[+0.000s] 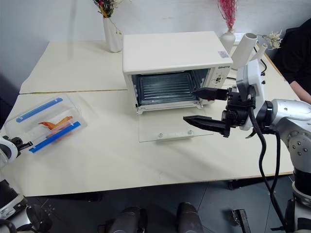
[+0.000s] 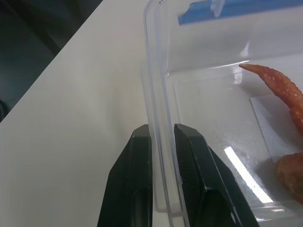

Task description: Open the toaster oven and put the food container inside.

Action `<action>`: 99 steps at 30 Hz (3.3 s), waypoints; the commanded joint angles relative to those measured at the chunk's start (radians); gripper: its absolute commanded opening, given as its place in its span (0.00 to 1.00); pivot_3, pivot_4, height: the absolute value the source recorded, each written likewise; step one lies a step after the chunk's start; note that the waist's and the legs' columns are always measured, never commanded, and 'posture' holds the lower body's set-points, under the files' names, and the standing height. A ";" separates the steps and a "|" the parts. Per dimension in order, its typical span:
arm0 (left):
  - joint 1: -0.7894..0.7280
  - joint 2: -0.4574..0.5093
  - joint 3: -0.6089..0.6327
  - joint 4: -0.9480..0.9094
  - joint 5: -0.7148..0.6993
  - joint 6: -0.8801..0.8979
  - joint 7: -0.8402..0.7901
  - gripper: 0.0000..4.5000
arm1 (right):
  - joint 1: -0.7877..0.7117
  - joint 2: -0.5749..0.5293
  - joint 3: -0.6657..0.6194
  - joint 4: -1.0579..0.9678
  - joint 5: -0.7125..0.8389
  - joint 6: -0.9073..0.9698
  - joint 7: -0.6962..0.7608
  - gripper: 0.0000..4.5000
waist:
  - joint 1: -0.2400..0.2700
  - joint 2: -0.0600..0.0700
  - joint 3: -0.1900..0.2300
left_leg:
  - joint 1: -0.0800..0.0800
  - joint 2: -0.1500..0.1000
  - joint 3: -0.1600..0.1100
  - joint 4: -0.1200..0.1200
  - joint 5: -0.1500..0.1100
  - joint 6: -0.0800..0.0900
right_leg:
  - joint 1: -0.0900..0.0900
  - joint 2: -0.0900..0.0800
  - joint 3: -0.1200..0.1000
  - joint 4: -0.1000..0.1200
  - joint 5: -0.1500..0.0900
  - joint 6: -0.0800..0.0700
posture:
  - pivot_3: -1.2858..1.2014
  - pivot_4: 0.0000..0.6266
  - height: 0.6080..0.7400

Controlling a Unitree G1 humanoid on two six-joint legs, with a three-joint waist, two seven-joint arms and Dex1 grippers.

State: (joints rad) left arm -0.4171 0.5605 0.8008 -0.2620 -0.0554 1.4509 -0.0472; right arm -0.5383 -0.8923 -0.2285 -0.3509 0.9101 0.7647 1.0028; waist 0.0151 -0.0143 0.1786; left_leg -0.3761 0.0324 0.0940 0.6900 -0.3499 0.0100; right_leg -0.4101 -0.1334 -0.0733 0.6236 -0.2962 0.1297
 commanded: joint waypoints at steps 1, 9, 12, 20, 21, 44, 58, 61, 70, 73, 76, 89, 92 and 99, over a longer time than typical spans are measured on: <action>0.010 0.024 0.001 -0.022 -0.005 0.005 -0.016 0.17 | -0.015 -0.013 -0.029 -0.007 0.008 -0.011 0.006 1.00 | 0.000 0.000 0.000 | 0.000 0.000 0.000 0.000 0.000 0.000 | 0.000 0.000 0.000 0.000 0.000 0.000 | 0.52 0.24 1.00; 0.083 0.170 -0.119 -0.174 -0.164 0.101 -0.233 0.06 | -0.007 -0.035 -0.041 0.015 -0.009 -0.008 0.014 1.00 | -0.001 0.000 0.000 | 0.000 0.000 0.000 0.000 0.000 0.000 | 0.000 -0.001 0.000 -0.001 0.000 0.000 | 0.52 0.24 1.00; 0.062 0.214 -0.165 -0.253 -0.249 0.160 -0.298 0.06 | 0.027 -0.053 -0.058 0.020 -0.019 -0.008 0.018 1.00 | 0.007 0.000 0.000 | 0.000 0.000 -0.001 -0.001 0.000 0.000 | 0.000 -0.002 0.000 -0.002 0.000 0.000 | 0.52 0.24 1.00; -0.112 0.246 -0.407 -0.330 -0.512 0.164 -0.358 0.06 | 0.137 -0.063 -0.124 -0.027 -0.006 0.002 -0.020 1.00 | 0.008 0.000 0.000 | 0.000 -0.001 0.000 -0.003 0.000 0.000 | 0.000 0.000 0.000 -0.003 0.000 0.000 | 0.52 0.24 1.00; -0.128 0.248 -0.427 -0.325 -0.530 0.164 -0.356 0.06 | 0.146 -0.064 -0.132 -0.033 -0.004 0.004 -0.024 1.00 | 0.008 0.000 0.000 | 0.000 -0.001 0.000 -0.003 0.000 0.000 | 0.000 0.000 0.000 -0.003 0.000 0.000 | 0.52 0.24 1.00; -0.236 0.256 -0.426 -0.113 -0.500 0.146 -0.398 0.06 | 0.286 -0.085 -0.275 -0.108 0.040 0.016 -0.095 1.00 | 0.010 -0.003 0.002 | -0.004 -0.004 -0.001 0.003 0.001 0.002 | 0.001 0.003 -0.002 -0.003 0.001 0.001 | 0.52 0.24 1.00; -0.314 0.149 -0.590 -0.178 -0.658 0.158 -0.420 0.06 | 0.286 -0.111 -0.268 -0.089 0.038 0.028 -0.074 1.00 | 0.011 -0.003 0.002 | -0.004 -0.004 -0.001 0.006 0.001 0.002 | 0.001 0.003 -0.001 -0.002 0.001 0.002 | 0.52 0.24 1.00; -0.354 0.110 -0.701 -0.152 -0.636 0.103 -0.427 0.06 | 0.302 -0.113 -0.289 -0.104 0.049 0.040 -0.083 1.00 | 0.011 -0.003 0.002 | -0.004 -0.004 -0.001 0.006 0.000 0.002 | 0.001 0.003 0.000 -0.001 0.001 0.002 | 0.52 0.24 1.00; -0.504 -0.029 -0.867 0.056 -0.546 -0.053 -0.411 0.06 | 0.392 -0.116 -0.397 -0.193 0.113 0.100 -0.136 1.00 | 0.012 -0.003 0.002 | -0.004 -0.005 -0.001 0.006 0.001 0.002 | 0.001 0.003 0.000 -0.001 0.001 0.002 | 0.52 0.24 1.00; -0.538 -0.123 -0.840 0.124 -0.503 -0.043 -0.329 0.06 | 0.424 -0.115 -0.425 -0.225 0.126 0.111 -0.154 1.00 | 0.012 -0.003 0.002 | -0.004 -0.005 -0.001 0.007 0.000 0.002 | 0.001 0.003 0.000 -0.001 0.001 0.002 | 0.52 0.24 1.00; -0.543 -0.208 -0.810 0.140 -0.469 -0.002 -0.252 0.06 | 0.457 -0.122 -0.468 -0.242 0.134 0.123 -0.159 1.00 | 0.013 -0.003 0.002 | -0.006 -0.005 -0.001 0.007 0.001 0.003 | 0.001 0.003 -0.001 -0.001 0.001 0.002 | 0.52 0.24 1.00; -0.568 -0.486 -0.735 0.183 -0.278 0.034 0.016 0.06 | 0.561 -0.128 -0.563 -0.210 0.103 0.106 -0.136 1.00 | 0.019 -0.003 0.002 | -0.008 -0.006 -0.002 0.010 0.002 0.004 | 0.001 0.003 -0.001 -0.002 0.002 0.003 | 0.52 0.24 1.00; -0.574 -0.511 -0.722 0.185 -0.254 0.032 0.039 0.06 | 0.567 -0.119 -0.555 -0.210 0.096 0.096 -0.141 1.00 | 0.031 -0.004 0.002 | -0.008 -0.006 -0.002 0.010 0.002 0.004 | 0.001 0.003 -0.001 -0.002 0.002 0.003 | 0.52 0.24 1.00; -0.576 -0.494 -0.742 0.163 -0.239 0.045 0.028 0.60 | 0.575 -0.100 -0.539 -0.198 0.079 0.071 -0.144 1.00 | 0.034 -0.003 0.002 | -0.008 -0.006 -0.002 0.010 0.003 0.004 | 0.001 0.003 0.000 -0.002 0.002 0.003 | 0.52 0.24 1.00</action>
State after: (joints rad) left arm -0.9694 0.0493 0.0570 -0.0670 -0.3097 1.5047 -0.0166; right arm 0.0333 -1.0009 -0.7519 -0.5487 0.9929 0.8593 0.8597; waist 0.0486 -0.0178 0.1807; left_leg -0.3840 0.0264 0.0922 0.7002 -0.3472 0.0141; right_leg -0.4091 -0.1308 -0.0737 0.6218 -0.2945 0.1328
